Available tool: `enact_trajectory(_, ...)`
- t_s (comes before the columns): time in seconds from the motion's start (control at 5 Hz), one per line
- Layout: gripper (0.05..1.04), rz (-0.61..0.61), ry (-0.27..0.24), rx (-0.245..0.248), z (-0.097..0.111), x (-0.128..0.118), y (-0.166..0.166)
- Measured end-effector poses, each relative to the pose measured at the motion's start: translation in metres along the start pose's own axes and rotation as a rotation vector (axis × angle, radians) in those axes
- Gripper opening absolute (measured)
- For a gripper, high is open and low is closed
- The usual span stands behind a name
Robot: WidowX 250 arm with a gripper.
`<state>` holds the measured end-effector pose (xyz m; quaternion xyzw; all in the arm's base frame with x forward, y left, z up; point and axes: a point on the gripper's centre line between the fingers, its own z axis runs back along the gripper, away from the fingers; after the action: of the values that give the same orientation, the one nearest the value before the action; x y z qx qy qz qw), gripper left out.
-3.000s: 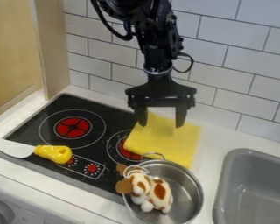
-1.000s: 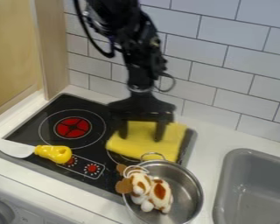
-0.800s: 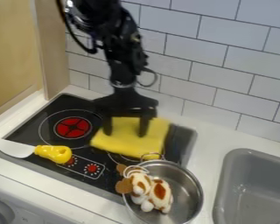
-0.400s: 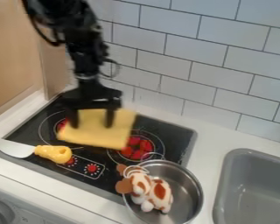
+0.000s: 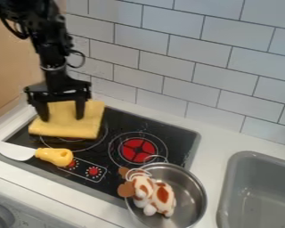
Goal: Move the yellow cloth to the left side of the burner
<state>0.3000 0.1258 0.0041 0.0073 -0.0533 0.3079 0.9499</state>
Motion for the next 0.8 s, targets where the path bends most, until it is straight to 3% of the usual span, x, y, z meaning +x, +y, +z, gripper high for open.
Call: enact_trajectory(0.8,0.999,0.005,-0.014,-0.001,0.0051,0.0035,0.0030)
